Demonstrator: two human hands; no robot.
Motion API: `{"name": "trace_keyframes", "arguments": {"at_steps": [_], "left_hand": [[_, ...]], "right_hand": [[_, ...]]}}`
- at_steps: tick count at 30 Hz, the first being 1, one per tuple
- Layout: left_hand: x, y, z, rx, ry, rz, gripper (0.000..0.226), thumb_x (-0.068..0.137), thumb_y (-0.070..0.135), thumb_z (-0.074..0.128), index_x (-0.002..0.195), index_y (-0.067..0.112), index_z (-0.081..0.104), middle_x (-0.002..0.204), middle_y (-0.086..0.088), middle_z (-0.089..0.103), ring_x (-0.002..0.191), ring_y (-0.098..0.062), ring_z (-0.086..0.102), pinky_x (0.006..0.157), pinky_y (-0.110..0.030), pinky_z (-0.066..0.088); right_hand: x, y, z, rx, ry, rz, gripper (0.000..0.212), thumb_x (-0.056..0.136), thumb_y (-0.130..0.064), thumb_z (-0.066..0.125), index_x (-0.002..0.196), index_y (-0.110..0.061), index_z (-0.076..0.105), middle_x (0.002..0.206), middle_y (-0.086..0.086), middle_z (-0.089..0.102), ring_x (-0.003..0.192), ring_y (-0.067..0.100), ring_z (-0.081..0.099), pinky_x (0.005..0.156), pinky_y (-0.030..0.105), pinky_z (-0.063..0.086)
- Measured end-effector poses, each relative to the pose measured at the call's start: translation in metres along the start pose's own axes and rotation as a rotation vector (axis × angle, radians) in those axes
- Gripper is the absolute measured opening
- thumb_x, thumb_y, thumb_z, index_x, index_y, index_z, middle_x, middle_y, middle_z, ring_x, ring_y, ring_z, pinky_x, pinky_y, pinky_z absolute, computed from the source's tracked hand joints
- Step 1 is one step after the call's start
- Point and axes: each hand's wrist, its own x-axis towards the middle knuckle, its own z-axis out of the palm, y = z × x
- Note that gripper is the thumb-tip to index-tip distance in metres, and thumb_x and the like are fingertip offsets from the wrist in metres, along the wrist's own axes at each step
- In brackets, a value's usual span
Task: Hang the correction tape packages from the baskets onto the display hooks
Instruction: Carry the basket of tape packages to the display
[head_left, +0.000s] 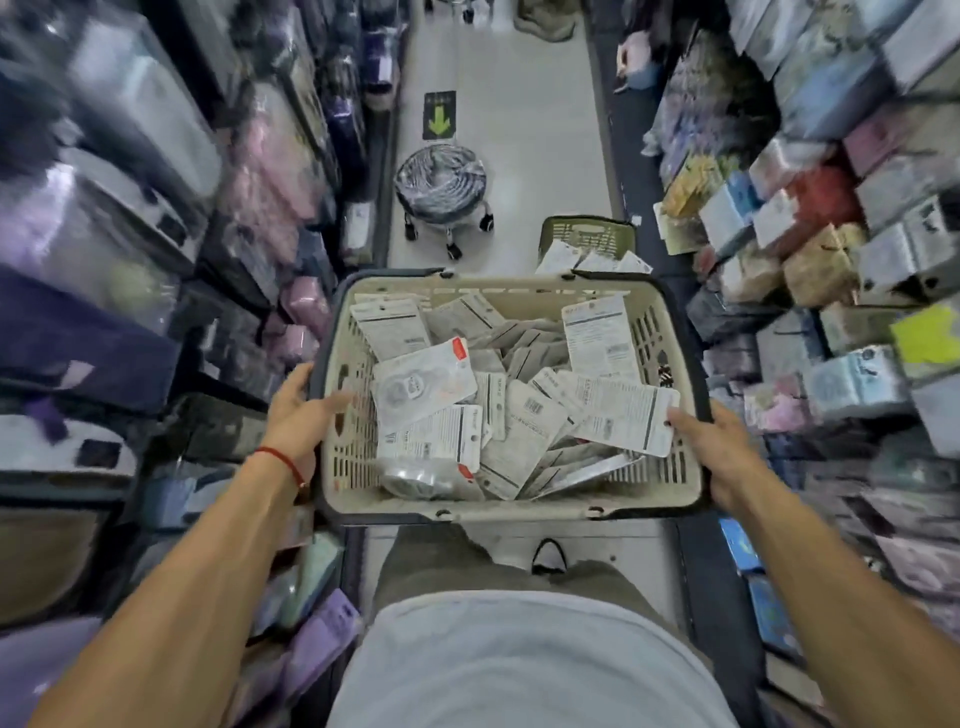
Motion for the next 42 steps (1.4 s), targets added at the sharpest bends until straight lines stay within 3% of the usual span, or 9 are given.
{"name": "trace_keyframes", "arguments": {"at_steps": [4,9,15,19,26,32,35,39,42], "left_hand": [[0.100,0.050,0.025,-0.020,-0.011,0.009,0.036,0.091,-0.003,0.073,0.105,0.030,0.069,0.092,-0.003,0.078,0.068,-0.015,0.075,0.059,-0.032,0.060],[0.244,0.116,0.051,-0.015,-0.080,-0.007,0.033,0.095,-0.002,0.069,0.121,0.017,0.066,0.100,-0.008,0.076,0.075,-0.022,0.073,0.069,-0.037,0.061],[0.386,0.212,0.082,0.012,-0.152,-0.013,0.031,0.094,-0.001,0.070,0.102,0.029,0.069,0.088,-0.001,0.078,0.074,-0.023,0.075,0.066,-0.037,0.061],[0.462,0.267,0.107,0.023,-0.142,-0.005,0.031,0.094,0.002,0.071,0.106,0.031,0.070,0.094,-0.004,0.079,0.075,-0.021,0.077,0.065,-0.039,0.062],[0.555,0.372,0.160,0.029,-0.099,-0.005,0.039,0.093,-0.002,0.072,0.094,0.037,0.066,0.085,0.004,0.078,0.078,-0.019,0.074,0.071,-0.037,0.060],[0.646,0.448,0.213,0.103,-0.156,-0.001,0.036,0.094,-0.003,0.069,0.121,0.022,0.065,0.109,-0.015,0.075,0.088,-0.031,0.073,0.081,-0.048,0.062],[0.703,0.483,0.249,0.123,-0.251,-0.021,0.033,0.092,-0.004,0.065,0.111,0.022,0.067,0.113,-0.022,0.072,0.090,-0.034,0.070,0.088,-0.057,0.058],[0.770,0.527,0.302,0.207,-0.410,-0.035,0.025,0.092,-0.001,0.061,0.099,0.022,0.064,0.111,-0.022,0.070,0.092,-0.035,0.067,0.091,-0.058,0.057],[0.814,0.557,0.346,0.303,-0.509,0.045,0.031,0.093,-0.003,0.061,0.115,0.019,0.063,0.110,-0.019,0.071,0.084,-0.028,0.069,0.081,-0.046,0.060]], "right_hand": [[0.067,-0.080,0.046,-0.021,0.019,-0.036,0.013,0.103,-0.010,0.064,0.104,-0.020,0.073,0.088,0.002,0.082,0.075,0.019,0.079,0.057,0.034,0.063],[0.138,-0.163,0.111,-0.050,0.143,-0.040,0.009,0.100,-0.009,0.067,0.102,-0.017,0.071,0.099,0.012,0.079,0.089,0.034,0.077,0.084,0.054,0.063],[0.219,-0.249,0.172,0.001,0.210,-0.025,0.011,0.099,-0.012,0.069,0.108,-0.018,0.073,0.091,0.007,0.082,0.075,0.023,0.079,0.065,0.040,0.065],[0.287,-0.303,0.206,0.035,0.204,-0.016,0.013,0.098,-0.010,0.070,0.103,-0.021,0.074,0.100,0.012,0.080,0.090,0.033,0.078,0.082,0.052,0.064],[0.405,-0.407,0.244,0.125,0.088,0.031,0.014,0.101,-0.007,0.066,0.111,-0.013,0.074,0.105,0.016,0.080,0.090,0.031,0.080,0.073,0.047,0.067],[0.472,-0.474,0.264,0.198,0.152,0.076,0.045,0.102,-0.010,0.066,0.144,-0.001,0.055,0.125,0.020,0.073,0.104,0.035,0.076,0.087,0.056,0.063],[0.497,-0.496,0.273,0.218,0.218,0.061,0.031,0.103,-0.009,0.064,0.133,-0.005,0.064,0.113,0.017,0.078,0.101,0.036,0.077,0.088,0.058,0.062],[0.513,-0.524,0.282,0.282,0.382,0.059,0.016,0.102,-0.007,0.065,0.114,-0.014,0.072,0.087,0.003,0.082,0.075,0.022,0.080,0.058,0.039,0.065],[0.527,-0.536,0.286,0.320,0.461,0.063,0.018,0.102,-0.006,0.065,0.116,-0.014,0.071,0.100,0.009,0.081,0.082,0.027,0.079,0.067,0.044,0.065]]}}
